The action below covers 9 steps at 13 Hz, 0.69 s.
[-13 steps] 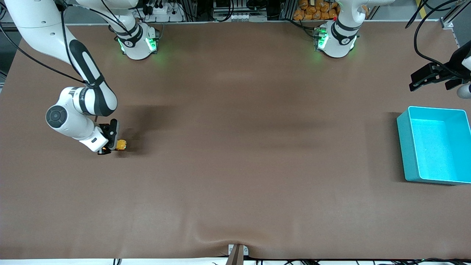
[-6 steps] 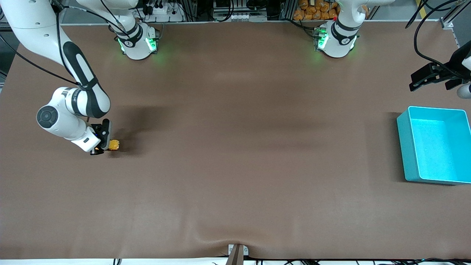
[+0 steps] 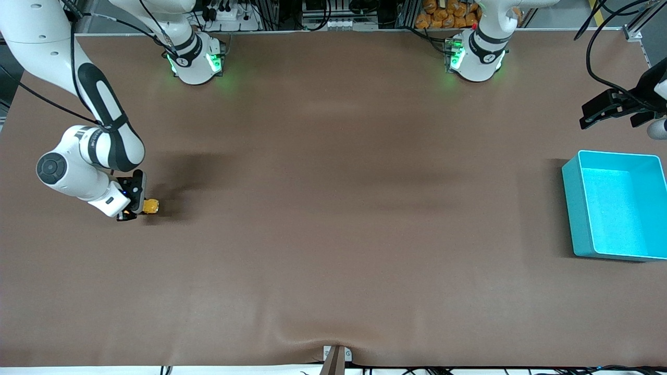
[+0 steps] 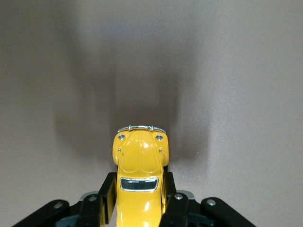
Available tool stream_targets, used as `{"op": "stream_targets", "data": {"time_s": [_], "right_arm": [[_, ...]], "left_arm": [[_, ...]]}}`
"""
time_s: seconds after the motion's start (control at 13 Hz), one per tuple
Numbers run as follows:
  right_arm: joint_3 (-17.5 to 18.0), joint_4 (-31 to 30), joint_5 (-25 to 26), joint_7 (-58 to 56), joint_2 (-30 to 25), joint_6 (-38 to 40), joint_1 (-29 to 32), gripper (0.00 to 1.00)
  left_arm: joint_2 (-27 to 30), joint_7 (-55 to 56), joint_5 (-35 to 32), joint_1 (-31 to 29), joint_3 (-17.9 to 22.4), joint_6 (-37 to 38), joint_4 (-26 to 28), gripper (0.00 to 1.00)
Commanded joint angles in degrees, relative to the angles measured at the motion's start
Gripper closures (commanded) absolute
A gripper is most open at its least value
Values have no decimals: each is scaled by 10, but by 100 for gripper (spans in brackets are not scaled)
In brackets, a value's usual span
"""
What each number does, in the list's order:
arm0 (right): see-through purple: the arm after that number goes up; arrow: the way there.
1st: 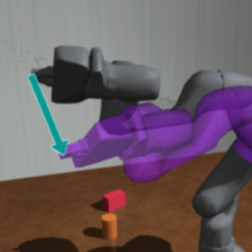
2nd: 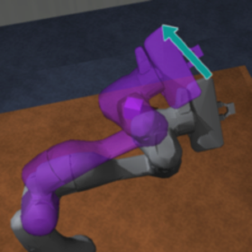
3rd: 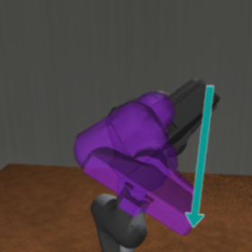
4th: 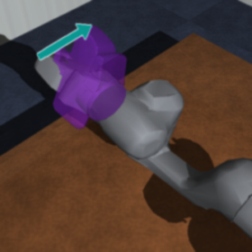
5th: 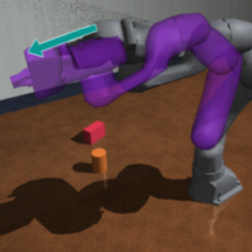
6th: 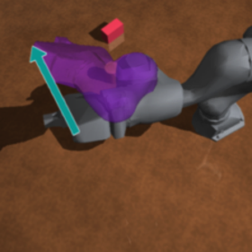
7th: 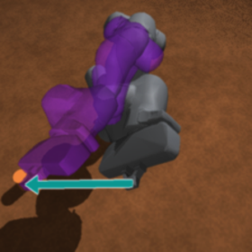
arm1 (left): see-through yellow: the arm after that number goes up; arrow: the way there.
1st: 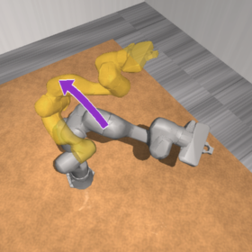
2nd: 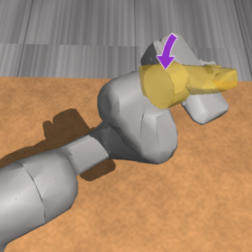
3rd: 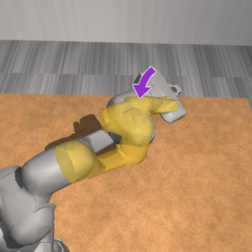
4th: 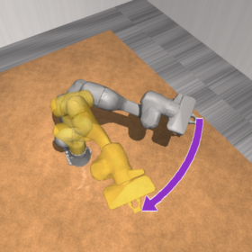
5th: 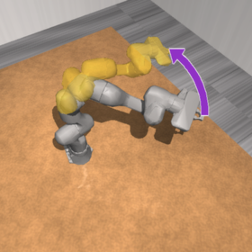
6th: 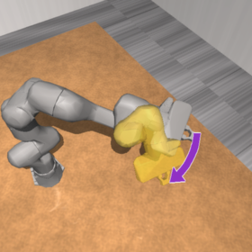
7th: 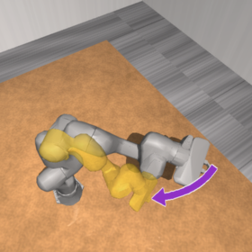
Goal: Wind and store yellow beetle car
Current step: 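Pull the held car backward along the table with the right gripper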
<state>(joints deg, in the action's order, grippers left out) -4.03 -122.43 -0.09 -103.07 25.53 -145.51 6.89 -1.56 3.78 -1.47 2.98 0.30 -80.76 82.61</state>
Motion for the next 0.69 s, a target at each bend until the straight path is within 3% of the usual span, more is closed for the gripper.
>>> {"op": "stream_targets", "data": {"time_s": [0.0,0.62], "right_arm": [[3,20,4,-13,44,-14,24,100],[3,32,4,-66,61,-14,74,100]], "left_arm": [[9,12,5,0,1,1,5,0],[8,12,5,0,1,1,5,0]]}}
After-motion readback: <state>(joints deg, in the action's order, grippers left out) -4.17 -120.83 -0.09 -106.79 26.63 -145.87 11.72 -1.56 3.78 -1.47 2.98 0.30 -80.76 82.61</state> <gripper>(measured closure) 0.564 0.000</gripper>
